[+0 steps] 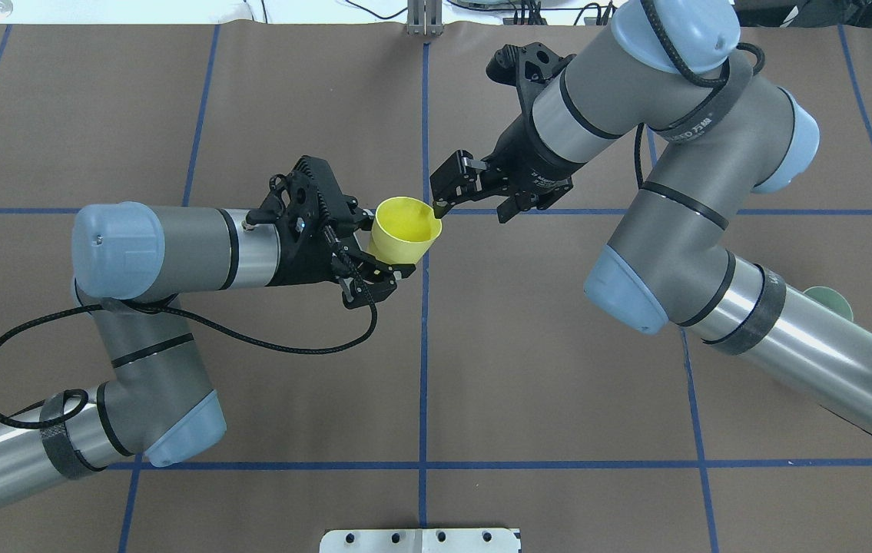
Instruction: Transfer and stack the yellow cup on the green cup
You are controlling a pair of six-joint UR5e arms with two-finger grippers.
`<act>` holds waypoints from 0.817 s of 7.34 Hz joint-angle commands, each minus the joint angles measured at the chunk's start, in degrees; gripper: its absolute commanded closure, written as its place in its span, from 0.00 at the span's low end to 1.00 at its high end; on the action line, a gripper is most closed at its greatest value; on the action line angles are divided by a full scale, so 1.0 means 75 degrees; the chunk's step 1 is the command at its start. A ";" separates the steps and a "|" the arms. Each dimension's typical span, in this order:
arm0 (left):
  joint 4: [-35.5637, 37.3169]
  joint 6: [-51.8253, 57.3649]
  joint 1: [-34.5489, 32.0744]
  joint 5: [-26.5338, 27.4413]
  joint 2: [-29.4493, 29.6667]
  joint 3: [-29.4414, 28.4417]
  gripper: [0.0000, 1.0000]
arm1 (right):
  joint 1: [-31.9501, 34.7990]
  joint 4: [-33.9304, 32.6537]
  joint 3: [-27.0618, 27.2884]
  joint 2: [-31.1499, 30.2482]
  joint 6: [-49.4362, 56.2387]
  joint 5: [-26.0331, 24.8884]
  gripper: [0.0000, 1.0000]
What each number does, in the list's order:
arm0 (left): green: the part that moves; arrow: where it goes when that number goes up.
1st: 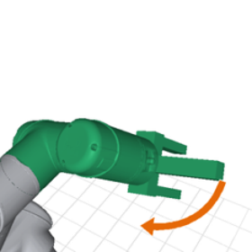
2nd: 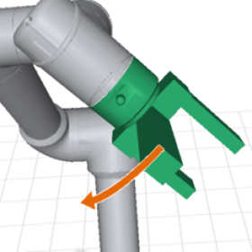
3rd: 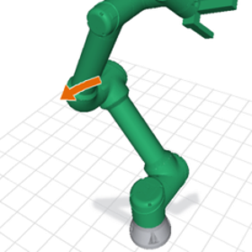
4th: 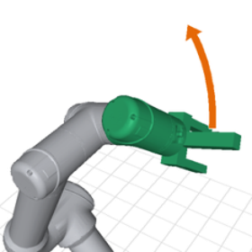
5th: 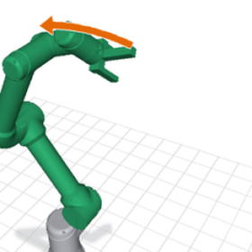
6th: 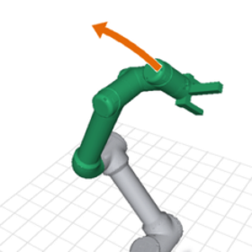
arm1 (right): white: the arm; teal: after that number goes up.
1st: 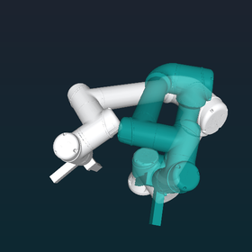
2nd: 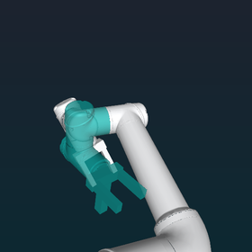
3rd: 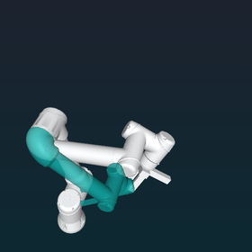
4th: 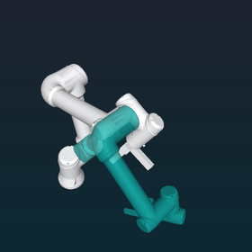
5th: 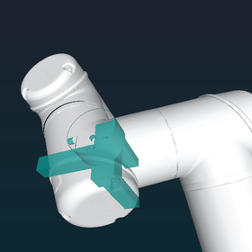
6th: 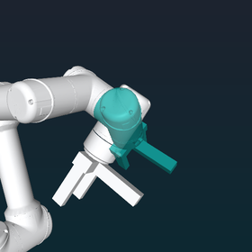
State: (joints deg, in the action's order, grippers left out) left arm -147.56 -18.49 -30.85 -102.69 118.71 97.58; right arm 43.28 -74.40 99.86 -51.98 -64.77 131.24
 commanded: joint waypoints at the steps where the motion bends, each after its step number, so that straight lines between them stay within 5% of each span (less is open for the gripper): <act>1: -0.0013 0.0004 0.0070 0.0016 0.0062 0.0009 1.00 | -0.0052 0.0006 -0.0014 0.0063 -0.0457 0.0149 0.10; 6: -0.0013 0.0028 0.0082 0.0027 0.0238 0.0009 1.00 | -0.0123 0.0006 0.0067 -0.0054 -0.0552 0.0782 0.19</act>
State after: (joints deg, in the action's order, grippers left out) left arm -147.63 -18.36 -30.24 -102.55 120.36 97.62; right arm 42.40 -74.35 100.25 -52.28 -68.85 135.94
